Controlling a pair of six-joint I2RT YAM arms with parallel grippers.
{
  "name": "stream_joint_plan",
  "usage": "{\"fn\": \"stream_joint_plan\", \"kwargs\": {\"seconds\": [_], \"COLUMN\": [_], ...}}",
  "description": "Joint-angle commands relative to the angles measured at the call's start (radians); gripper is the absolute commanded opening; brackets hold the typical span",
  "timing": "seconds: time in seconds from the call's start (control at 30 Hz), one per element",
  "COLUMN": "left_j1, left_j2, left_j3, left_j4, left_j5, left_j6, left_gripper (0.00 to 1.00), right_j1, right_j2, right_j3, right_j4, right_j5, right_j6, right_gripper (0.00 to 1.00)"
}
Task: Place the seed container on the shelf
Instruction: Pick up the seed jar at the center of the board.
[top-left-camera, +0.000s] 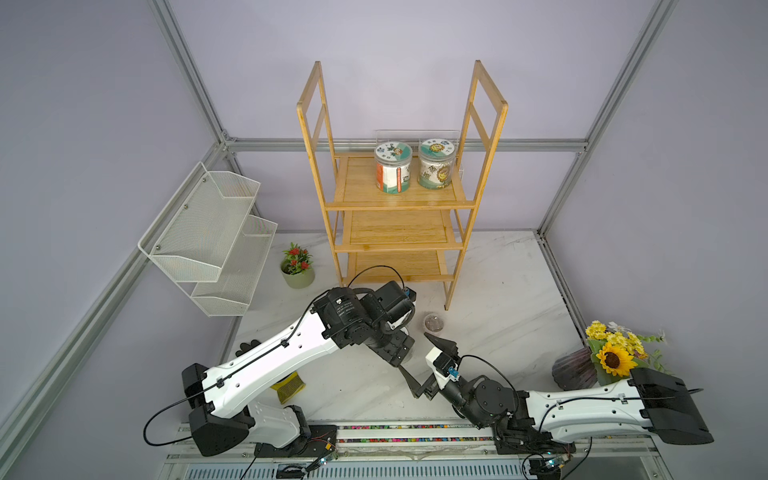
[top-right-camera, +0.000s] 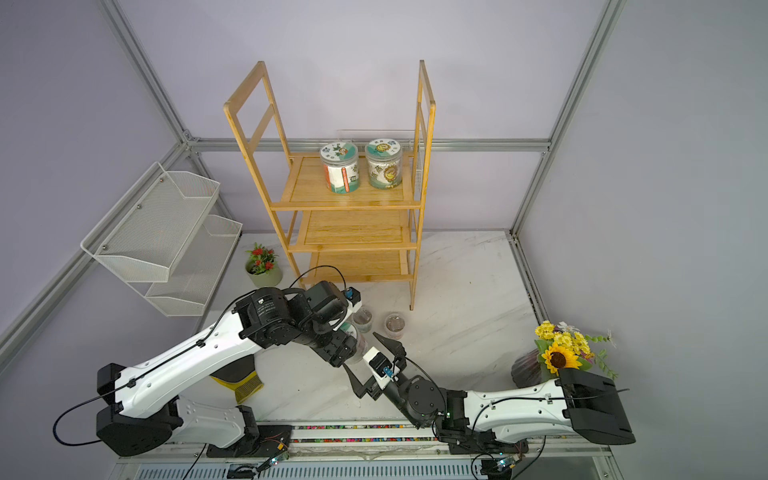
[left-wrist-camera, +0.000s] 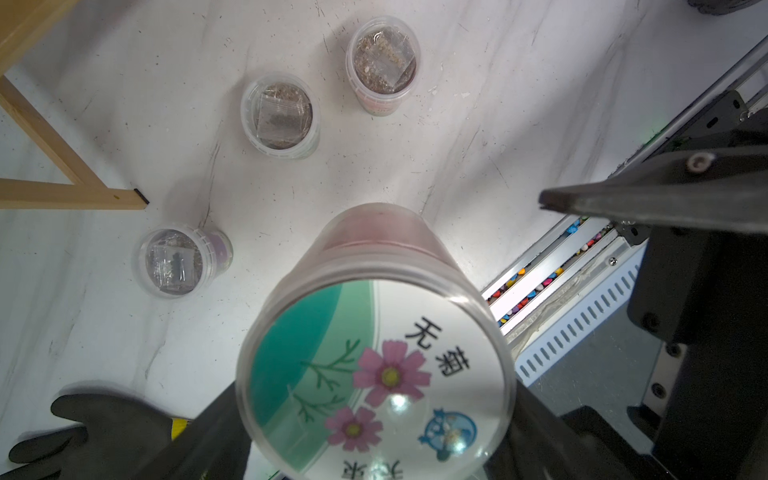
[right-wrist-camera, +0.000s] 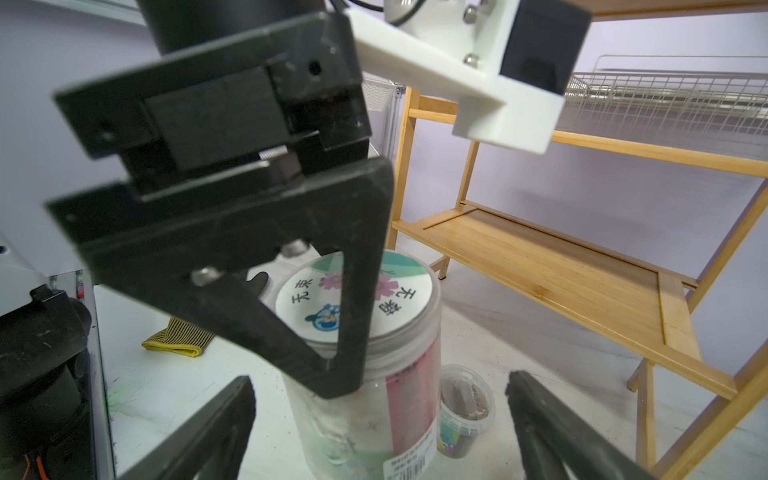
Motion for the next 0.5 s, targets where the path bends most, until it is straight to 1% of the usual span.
{"fn": "stream_joint_plan", "kwargs": {"seconds": [0.0,0.47], "left_j1": [0.004,0.003], "left_j2": [-0.007,0.001], "left_j3": [0.05,0.043], "left_j4": [0.043,0.061], "left_j5": [0.017,0.067], "left_j6": [0.012,0.016], "left_gripper": [0.61,0.62], "right_j1": [-0.02,-0.075], "right_j2": [0.016,0.101], "right_j3": [0.016,0.041], "right_j4": [0.042,0.126], "right_j5": [-0.052,-0.132], "right_j6": [0.013,0.004], "right_gripper": [0.97,0.97]}}
